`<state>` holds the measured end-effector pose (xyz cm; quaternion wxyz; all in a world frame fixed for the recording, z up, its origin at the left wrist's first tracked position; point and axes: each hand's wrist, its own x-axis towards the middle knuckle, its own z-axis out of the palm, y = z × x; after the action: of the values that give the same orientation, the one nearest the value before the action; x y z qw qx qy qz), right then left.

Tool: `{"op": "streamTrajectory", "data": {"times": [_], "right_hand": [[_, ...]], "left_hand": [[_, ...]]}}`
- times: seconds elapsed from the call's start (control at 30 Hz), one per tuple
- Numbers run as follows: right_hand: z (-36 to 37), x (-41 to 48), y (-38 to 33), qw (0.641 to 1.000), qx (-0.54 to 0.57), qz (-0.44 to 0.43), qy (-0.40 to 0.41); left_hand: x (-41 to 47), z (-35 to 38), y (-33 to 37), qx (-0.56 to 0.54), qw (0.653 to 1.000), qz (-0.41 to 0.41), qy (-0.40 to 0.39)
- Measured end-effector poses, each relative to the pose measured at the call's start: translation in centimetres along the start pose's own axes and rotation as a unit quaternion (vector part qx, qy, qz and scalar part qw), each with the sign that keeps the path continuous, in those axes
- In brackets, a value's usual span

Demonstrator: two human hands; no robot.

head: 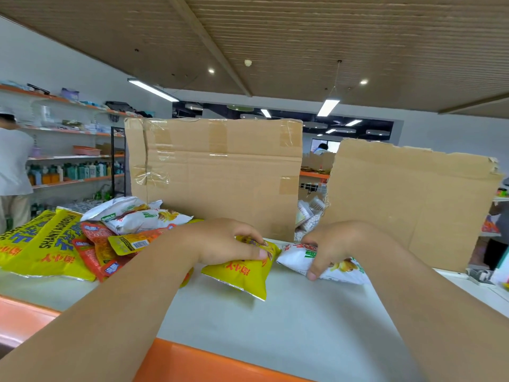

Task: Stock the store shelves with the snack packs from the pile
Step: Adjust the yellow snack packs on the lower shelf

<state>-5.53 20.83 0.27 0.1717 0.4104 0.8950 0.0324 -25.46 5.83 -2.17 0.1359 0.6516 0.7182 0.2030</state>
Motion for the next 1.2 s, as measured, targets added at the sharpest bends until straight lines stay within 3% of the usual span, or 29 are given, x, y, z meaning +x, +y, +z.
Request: {"op": "streamTrajectory", "data": {"times": [0.23,0.37,0.43,0.5,0.63,0.8,1.03,1.2], "right_hand": [[-0.4,-1.1,-0.5,0.999,-0.012,0.044,-0.002],[-0.8,-1.9,-0.7,0.975,0.178,0.135,-0.002],[-1.3,-2.1,-0.5,0.969,0.211,0.124,0.013],[-1.6,-2.1,-0.2,0.981,0.177,0.075,0.033],[-1.9,-2.5,-0.8,0.999,0.032,-0.010,-0.007],[-2.3,-2.3,-1.4,0.993,-0.106,0.057,-0.022],[-1.5,-2.2,1.2,0.987,-0.005,0.140,-0.078],[-1.2,-1.7,1.2,0.993,0.003,0.105,-0.044]], "left_hand": [[0.0,-0.1,-0.1,0.038,0.999,-0.032,0.000],[-0.4,-0.3,0.2,0.037,0.999,-0.029,-0.002],[-0.4,-0.3,0.3,0.030,1.000,-0.010,-0.002],[-0.5,-0.3,0.4,0.022,1.000,0.002,-0.002],[-0.2,-0.2,-0.1,0.034,0.999,-0.015,-0.002],[0.3,-0.6,-0.1,0.047,0.997,-0.036,0.039],[-0.6,-1.3,-0.1,0.158,0.985,-0.054,-0.031],[-0.8,-0.9,-0.8,0.129,0.990,-0.057,-0.014]]}}
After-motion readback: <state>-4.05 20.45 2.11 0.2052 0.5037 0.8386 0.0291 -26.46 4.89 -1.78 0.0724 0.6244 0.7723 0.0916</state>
